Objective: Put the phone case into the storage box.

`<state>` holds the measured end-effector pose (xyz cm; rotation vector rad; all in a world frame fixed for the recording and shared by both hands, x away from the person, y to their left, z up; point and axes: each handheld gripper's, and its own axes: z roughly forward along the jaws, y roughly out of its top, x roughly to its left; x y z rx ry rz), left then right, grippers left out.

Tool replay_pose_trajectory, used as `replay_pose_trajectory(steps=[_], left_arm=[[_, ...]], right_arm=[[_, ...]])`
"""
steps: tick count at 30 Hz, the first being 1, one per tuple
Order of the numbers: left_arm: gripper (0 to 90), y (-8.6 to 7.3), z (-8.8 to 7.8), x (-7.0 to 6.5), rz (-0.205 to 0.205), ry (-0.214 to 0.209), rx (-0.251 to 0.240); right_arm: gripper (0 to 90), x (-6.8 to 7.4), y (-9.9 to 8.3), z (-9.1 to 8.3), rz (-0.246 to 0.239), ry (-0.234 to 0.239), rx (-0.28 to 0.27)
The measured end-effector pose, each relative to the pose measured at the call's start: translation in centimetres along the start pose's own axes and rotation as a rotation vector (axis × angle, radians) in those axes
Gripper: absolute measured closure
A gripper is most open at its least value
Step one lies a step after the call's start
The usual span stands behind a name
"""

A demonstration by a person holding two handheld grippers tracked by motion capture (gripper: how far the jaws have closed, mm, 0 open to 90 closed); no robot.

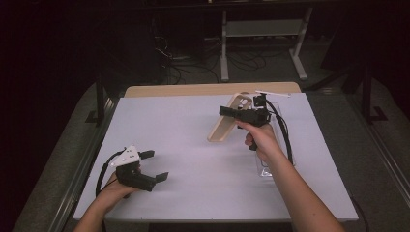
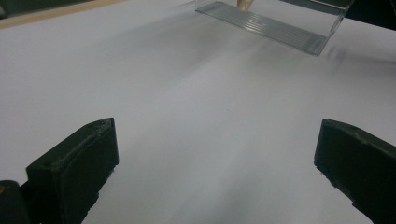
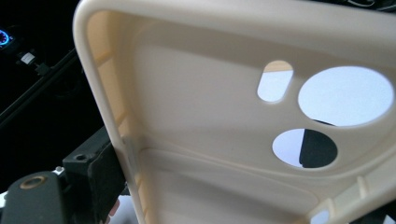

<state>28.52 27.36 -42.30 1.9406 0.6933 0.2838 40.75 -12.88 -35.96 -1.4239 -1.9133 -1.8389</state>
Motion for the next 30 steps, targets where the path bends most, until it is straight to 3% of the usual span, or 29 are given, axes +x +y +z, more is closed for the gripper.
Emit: replay_pose_trajectory(steps=[4, 13, 30], left_arm=[[0.0, 0.1, -0.1, 0.1, 0.01, 0.003, 0.0], [0.0, 0.0, -0.1, 0.1, -0.011, 0.001, -0.008], [0.0, 0.1, -0.3, 0.3, -0.023, 0.004, -0.008]], right_arm=[[10.3, -0.3, 0.6, -0.6, -0.003, -0.02, -0.004], [10.5, -0.8, 2.1, -2.0, 0.001, -0.057, -0.022], [10.7, -2.8, 4.4, -5.1, 0.012, -0.174, -0.03]])
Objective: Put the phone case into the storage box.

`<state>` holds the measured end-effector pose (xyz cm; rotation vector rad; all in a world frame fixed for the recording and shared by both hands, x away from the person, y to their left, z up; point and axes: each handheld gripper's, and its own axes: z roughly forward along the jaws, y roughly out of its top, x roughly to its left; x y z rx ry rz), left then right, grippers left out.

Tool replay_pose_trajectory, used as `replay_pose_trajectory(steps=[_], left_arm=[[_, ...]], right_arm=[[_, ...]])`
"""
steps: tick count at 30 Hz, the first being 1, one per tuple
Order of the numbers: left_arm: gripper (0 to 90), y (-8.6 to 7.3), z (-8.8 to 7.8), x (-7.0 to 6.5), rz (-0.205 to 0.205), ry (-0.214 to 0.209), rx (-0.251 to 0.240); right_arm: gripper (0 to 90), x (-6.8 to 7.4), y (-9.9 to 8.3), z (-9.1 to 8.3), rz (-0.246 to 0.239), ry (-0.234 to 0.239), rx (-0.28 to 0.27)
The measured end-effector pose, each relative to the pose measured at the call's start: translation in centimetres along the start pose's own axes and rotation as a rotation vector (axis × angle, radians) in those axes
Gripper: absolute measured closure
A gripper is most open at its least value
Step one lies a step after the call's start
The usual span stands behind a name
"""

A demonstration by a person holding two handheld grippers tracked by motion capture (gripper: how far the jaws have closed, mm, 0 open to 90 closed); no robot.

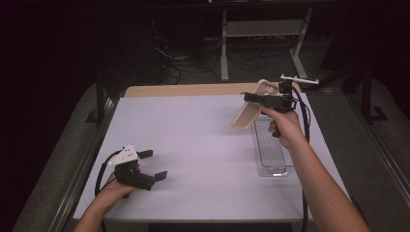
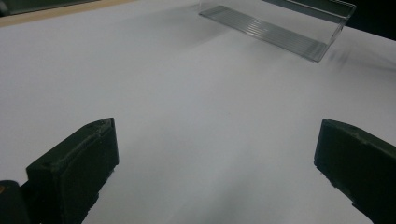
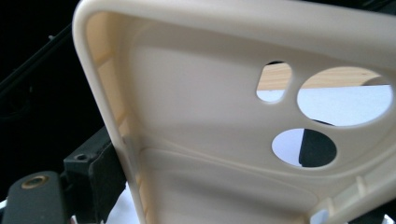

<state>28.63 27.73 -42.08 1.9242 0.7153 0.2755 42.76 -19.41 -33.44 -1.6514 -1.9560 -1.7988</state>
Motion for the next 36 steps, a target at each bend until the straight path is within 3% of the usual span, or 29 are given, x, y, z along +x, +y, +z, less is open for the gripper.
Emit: replay_pose_trajectory(steps=[18, 28, 36], left_arm=[[0.0, 0.0, 0.1, -0.2, -0.009, -0.002, 0.001], [0.0, 0.0, 0.2, -0.3, -0.006, -0.003, 0.007], [0.0, 0.1, 0.2, -0.4, -0.009, -0.004, 0.001]], right_arm=[[10.9, -1.9, 1.6, -2.1, -0.026, -0.131, 0.032], [11.0, -2.6, 2.5, -2.6, -0.08, -0.251, 0.094], [11.2, -2.9, 2.8, -2.0, -0.104, -0.333, 0.15]])
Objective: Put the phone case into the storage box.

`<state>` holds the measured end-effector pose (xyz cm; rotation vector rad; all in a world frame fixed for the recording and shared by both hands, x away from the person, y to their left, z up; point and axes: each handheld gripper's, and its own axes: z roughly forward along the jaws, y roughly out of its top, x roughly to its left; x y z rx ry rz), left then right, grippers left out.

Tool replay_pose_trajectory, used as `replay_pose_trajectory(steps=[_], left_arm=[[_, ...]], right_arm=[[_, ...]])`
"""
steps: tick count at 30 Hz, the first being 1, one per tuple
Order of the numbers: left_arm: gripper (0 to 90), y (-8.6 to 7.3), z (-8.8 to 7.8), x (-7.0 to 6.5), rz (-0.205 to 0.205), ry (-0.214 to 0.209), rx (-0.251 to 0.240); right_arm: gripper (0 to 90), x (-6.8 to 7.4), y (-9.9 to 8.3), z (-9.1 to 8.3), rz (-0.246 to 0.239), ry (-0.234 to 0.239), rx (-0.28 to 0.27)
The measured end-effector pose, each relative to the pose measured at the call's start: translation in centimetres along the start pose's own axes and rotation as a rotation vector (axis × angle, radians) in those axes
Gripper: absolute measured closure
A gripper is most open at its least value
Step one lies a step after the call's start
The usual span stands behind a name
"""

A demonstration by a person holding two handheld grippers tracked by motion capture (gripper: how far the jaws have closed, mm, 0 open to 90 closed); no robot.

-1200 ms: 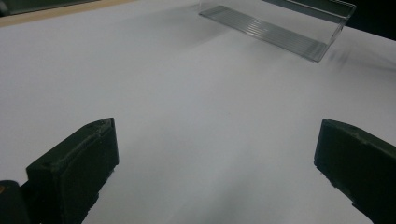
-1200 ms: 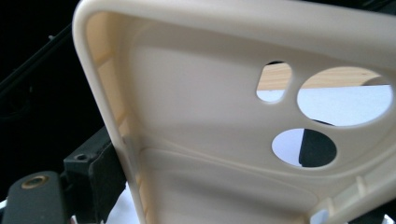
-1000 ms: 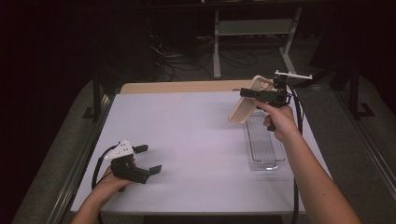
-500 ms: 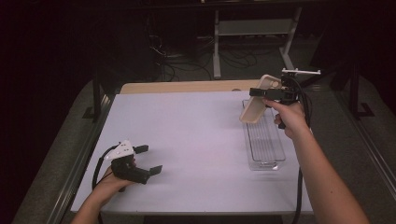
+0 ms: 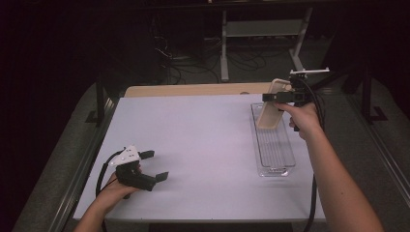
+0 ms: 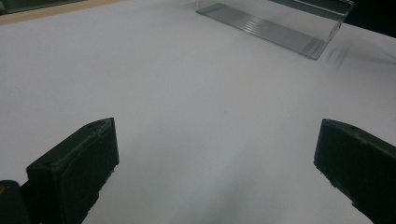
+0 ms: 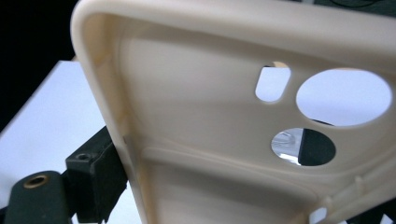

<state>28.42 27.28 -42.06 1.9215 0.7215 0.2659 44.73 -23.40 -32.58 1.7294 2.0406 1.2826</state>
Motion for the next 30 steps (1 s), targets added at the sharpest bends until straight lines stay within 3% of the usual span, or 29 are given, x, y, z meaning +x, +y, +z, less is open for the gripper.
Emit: replay_pose_trajectory(steps=[9, 16, 30], left_arm=[[0.0, 0.0, 0.0, 0.0, 0.0, 0.0, -0.003], [0.0, 0.0, 0.0, 0.0, -0.003, -0.003, -0.006], [0.0, 0.1, 0.0, -0.2, 0.0, -0.006, -0.007]], right_arm=[[11.3, 0.3, 0.6, 1.1, -0.01, -0.072, 0.058], [11.3, 0.5, 0.9, 2.3, -0.045, -0.131, 0.093], [11.3, 0.9, 1.4, 4.9, -0.081, -0.21, 0.153]])
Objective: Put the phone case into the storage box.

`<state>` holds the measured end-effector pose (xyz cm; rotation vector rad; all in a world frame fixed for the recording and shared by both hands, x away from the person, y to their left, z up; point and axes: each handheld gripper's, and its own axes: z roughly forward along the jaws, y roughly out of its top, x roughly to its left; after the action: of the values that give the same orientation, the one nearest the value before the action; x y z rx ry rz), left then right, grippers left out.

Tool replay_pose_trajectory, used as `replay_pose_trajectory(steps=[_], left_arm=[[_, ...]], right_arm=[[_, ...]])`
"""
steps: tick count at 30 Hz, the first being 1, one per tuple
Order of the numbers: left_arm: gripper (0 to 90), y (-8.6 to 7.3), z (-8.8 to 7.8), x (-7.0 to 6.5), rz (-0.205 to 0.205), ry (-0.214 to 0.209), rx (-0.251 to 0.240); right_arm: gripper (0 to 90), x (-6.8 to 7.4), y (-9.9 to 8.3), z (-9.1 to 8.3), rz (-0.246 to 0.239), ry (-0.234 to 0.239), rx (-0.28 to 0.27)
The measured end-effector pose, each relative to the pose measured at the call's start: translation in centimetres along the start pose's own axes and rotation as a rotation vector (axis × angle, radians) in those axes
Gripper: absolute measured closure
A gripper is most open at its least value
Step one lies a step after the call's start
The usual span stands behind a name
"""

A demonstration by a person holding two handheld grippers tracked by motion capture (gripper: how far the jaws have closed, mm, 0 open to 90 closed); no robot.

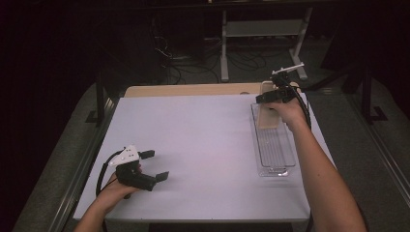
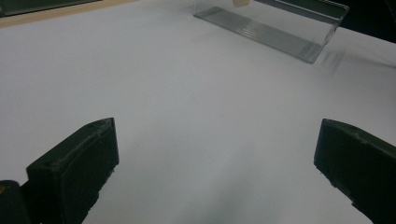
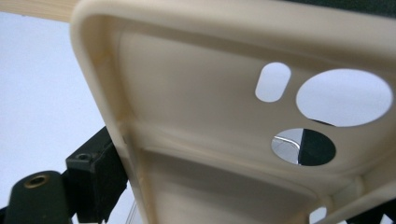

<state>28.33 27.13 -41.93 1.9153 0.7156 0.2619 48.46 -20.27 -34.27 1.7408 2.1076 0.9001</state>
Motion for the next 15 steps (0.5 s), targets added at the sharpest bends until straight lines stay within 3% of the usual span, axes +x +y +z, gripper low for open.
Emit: replay_pose_trajectory(steps=[15], left_arm=[[0.0, 0.0, 0.1, 0.0, 0.006, -0.002, -0.001]], right_arm=[[11.2, -0.2, 0.0, 2.3, 0.008, -0.057, 0.039]])
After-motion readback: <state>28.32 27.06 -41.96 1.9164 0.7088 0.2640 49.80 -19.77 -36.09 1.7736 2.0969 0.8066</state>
